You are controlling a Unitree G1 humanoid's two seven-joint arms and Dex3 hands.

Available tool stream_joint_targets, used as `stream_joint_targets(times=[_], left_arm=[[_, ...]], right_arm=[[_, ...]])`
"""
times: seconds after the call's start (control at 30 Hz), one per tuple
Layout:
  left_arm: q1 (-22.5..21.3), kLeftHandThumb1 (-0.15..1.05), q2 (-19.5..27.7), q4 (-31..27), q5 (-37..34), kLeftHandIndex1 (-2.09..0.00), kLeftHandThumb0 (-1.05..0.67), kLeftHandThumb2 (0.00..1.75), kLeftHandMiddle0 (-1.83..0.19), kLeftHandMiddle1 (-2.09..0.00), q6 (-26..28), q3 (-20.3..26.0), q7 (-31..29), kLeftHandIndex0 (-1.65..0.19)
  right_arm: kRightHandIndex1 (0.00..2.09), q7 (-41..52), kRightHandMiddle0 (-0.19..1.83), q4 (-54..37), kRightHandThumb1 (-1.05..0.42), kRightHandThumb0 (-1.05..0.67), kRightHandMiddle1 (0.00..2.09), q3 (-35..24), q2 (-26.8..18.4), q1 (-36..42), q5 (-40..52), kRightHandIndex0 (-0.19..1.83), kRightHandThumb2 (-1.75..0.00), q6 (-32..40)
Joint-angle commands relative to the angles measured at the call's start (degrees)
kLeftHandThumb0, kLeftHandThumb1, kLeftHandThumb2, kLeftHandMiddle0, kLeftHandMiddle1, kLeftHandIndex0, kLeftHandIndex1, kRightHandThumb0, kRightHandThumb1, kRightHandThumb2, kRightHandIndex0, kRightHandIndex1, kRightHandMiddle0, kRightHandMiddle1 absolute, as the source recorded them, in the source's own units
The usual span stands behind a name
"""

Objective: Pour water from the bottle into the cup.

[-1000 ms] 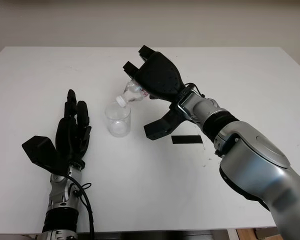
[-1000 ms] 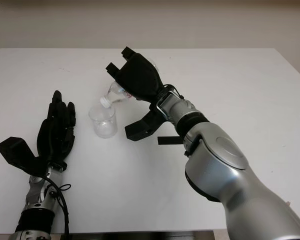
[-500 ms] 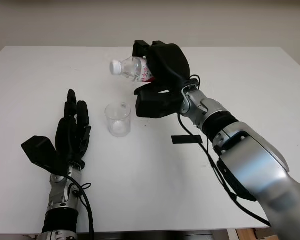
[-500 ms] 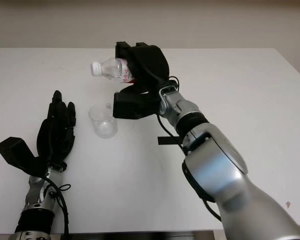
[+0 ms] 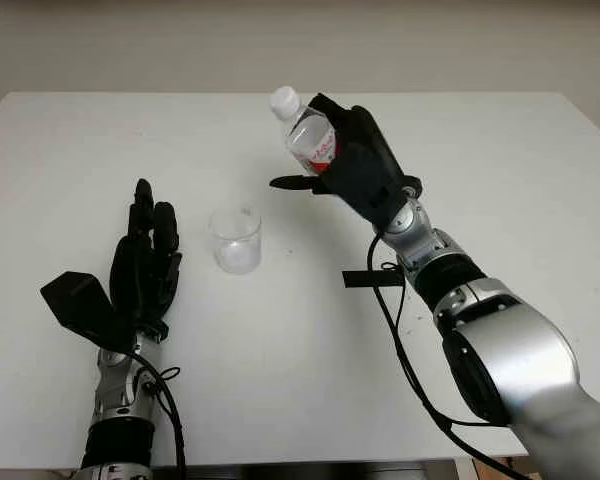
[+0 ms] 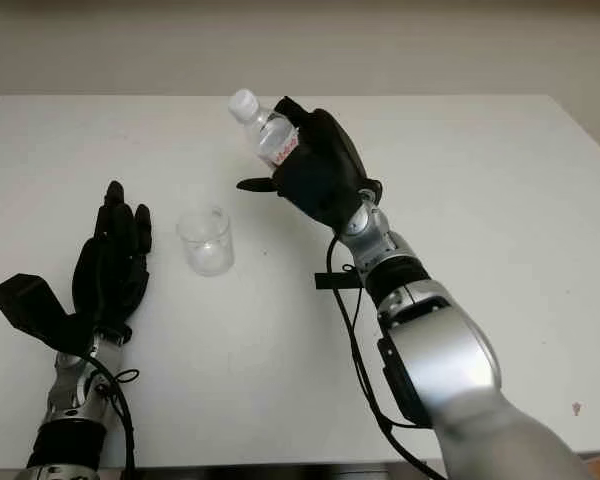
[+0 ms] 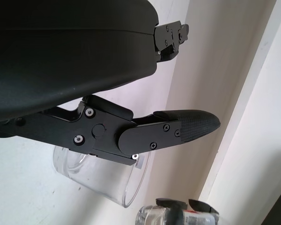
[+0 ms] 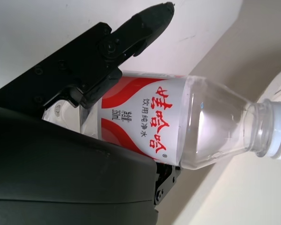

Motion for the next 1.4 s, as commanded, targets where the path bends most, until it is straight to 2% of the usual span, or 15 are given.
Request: stream_joint_targets(times=[0.0, 0.07, 0.17, 0.3, 0.47, 0.67, 0.77, 0.87, 0.93, 1.13, 1.33, 1.37], left_arm=[[3.3, 1.05, -0.7, 1.6, 0.4, -0.05, -0.69, 0.54, 0.16, -0.05, 1.3, -0.5, 0.2, 0.18], [3.6, 1.05, -0.9, 1.2, 0.2, -0.05, -0.68, 0.55, 0.16, -0.05, 1.5, -0.4, 0.4, 0.18], [3.7, 1.05, -1.0, 1.2, 0.2, -0.05, -0.68, 0.55, 0.16, -0.05, 1.5, -0.6, 0.2, 0.18], [3.9, 1.05, -1.1, 1.0, 0.0, -0.05, -0.68, 0.55, 0.16, -0.05, 1.5, -0.6, 0.1, 0.18], [4.0, 1.05, -1.1, 1.1, -0.1, -0.05, -0.69, 0.54, 0.15, -0.06, 1.5, -0.7, -0.1, 0.18], [3.9, 1.05, -0.9, 1.0, 0.0, -0.05, -0.69, 0.55, 0.15, -0.06, 1.6, -0.8, -0.5, 0.18], [3.8, 1.05, -0.9, 0.9, -0.4, -0.05, -0.69, 0.54, 0.15, -0.06, 1.8, -0.7, -0.7, 0.18], [4.2, 1.05, -1.1, 0.2, -0.4, -0.06, -0.68, 0.54, 0.14, -0.06, 2.0, -0.6, -0.5, 0.17], [4.4, 1.05, -1.1, 0.1, -0.3, -0.06, -0.68, 0.55, 0.13, -0.06, 1.8, -0.7, -0.6, 0.17], [5.1, 1.05, -0.8, -1.0, 0.1, -0.05, -0.69, 0.56, 0.14, -0.05, 2.5, -1.2, -0.6, 0.17], [5.9, 1.05, -0.6, -2.6, 0.0, -0.05, -0.69, 0.57, 0.16, -0.05, 3.3, -1.3, -0.6, 0.19], [6.0, 1.05, -0.5, -2.8, 0.0, -0.05, -0.69, 0.57, 0.16, -0.05, 3.4, -1.2, -0.6, 0.18]], right_arm=[[2.09, 2.9, 1.17, -3.9, -1.04, -0.21, 2.09, -2.5, 0.1, 1.9, 2.9, 1.3, -0.16, 2.5], [2.09, 6.8, 1.18, -7.6, -1.05, -0.2, 2.09, -4.4, -0.1, 4.0, 5.9, 1.31, -0.17, 4.9], [2.09, 13.7, 1.17, -15.7, -1.05, -0.19, 2.09, -8.0, -0.4, 8.0, 12.3, 1.49, -0.25, 11.7], [2.09, 16.1, 0.86, -26.9, -1.05, -0.19, 2.09, -10.8, -0.7, 13.4, 17.0, 1.18, -0.24, 19.6], [2.09, 16.1, 0.83, -39.6, -1.05, -0.18, 2.09, -13.6, -0.8, 19.4, 20.9, 1.12, -0.23, 28.4], [2.09, 13.8, 0.82, -48.2, -1.05, -0.17, 2.09, -13.8, -0.8, 23.6, 20.7, 1.13, -0.26, 34.6], [2.09, 13.1, 0.76, -50.7, -1.05, -0.18, 2.09, -13.6, -0.8, 25.2, 20.2, 1.1, -0.26, 36.1], [2.09, 13.2, 0.78, -51.7, -1.05, -0.19, 2.09, -13.5, -0.7, 26.2, 20.4, 1.2, -0.27, 37.3], [2.09, 12.2, 0.79, -52.0, -1.05, -0.19, 2.09, -13.0, -0.7, 26.6, 19.6, 1.18, -0.26, 39.3], [2.09, 11.9, 0.75, -50.0, -1.05, -0.19, 2.09, -11.2, -0.5, 27.9, 16.5, 1.11, -0.25, 38.4], [2.09, 11.7, 0.74, -48.3, -1.05, -0.22, 2.09, -10.6, 0.1, 28.4, 15.5, 1.12, -0.25, 39.4], [2.09, 11.6, 0.77, -48.3, -1.05, -0.21, 2.09, -10.6, 0.3, 28.6, 15.5, 1.18, -0.25, 39.4]])
